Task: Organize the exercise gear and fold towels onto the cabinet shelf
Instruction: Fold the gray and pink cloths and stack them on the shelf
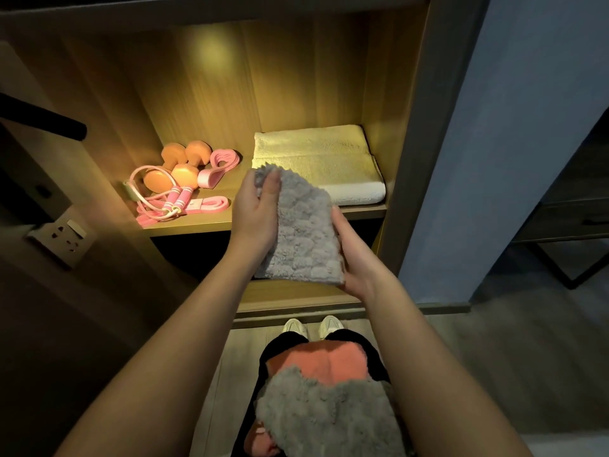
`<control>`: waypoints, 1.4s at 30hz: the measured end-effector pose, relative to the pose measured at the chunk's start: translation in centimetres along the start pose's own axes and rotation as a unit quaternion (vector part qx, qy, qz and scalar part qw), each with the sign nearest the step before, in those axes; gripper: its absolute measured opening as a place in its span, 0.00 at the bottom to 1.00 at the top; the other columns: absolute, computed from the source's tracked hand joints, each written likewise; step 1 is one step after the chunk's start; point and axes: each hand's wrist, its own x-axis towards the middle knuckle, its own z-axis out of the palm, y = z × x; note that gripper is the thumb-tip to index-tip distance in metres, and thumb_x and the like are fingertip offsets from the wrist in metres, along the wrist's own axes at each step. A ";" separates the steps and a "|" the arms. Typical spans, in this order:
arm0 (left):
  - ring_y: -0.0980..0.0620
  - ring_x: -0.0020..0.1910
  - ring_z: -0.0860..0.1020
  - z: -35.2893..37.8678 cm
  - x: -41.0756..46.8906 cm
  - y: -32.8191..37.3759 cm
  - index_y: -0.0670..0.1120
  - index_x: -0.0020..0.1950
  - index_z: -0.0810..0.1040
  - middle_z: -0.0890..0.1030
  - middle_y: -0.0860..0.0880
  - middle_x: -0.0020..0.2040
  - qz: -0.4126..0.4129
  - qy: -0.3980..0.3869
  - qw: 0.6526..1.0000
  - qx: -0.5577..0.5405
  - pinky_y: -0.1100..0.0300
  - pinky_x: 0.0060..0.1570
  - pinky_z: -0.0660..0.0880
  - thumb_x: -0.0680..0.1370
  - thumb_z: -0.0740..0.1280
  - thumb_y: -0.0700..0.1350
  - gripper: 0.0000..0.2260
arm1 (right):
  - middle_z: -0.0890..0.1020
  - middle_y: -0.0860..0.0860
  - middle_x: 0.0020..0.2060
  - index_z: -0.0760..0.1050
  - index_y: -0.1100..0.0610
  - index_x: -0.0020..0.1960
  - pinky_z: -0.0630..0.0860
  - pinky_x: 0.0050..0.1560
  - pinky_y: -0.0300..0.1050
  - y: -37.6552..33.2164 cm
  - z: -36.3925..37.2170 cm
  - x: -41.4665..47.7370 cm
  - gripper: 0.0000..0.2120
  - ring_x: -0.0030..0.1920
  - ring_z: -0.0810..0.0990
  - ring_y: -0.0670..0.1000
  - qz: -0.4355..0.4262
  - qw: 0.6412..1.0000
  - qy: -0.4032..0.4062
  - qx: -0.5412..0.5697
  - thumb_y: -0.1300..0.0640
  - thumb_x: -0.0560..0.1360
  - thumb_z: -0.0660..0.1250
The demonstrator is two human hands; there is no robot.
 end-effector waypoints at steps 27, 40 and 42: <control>0.46 0.39 0.75 0.8 -3.3 -2.4 0.45 0.53 0.70 0.77 0.47 0.42 -0.058 0.014 0.953 0.296 0.51 0.37 0.73 0.84 0.53 0.55 0.14 | 0.79 0.46 0.41 0.72 0.55 0.53 0.72 0.31 0.34 0.7 -0.7 -0.8 0.08 0.40 0.79 0.44 -0.239 0.881 0.250 -0.323 0.51 0.82 0.59; 0.59 0.27 0.66 -0.9 -5.6 -3.2 0.54 0.41 0.63 0.66 0.55 0.30 0.064 -0.012 0.990 0.125 0.65 0.27 0.58 0.83 0.57 0.47 0.11 | 0.80 0.66 0.49 0.74 0.67 0.51 0.78 0.51 0.59 1.5 -1.4 -1.1 0.25 0.49 0.81 0.58 -0.246 0.914 0.198 -0.253 0.43 0.81 0.57; 0.58 0.27 0.66 -1.2 -5.7 -3.1 0.51 0.42 0.65 0.66 0.56 0.30 0.088 -0.026 0.987 0.135 0.65 0.27 0.58 0.82 0.57 0.48 0.09 | 0.81 0.61 0.42 0.74 0.64 0.46 0.78 0.44 0.56 0.9 -1.2 -0.9 0.23 0.44 0.82 0.51 -0.264 0.908 0.210 -0.249 0.43 0.81 0.57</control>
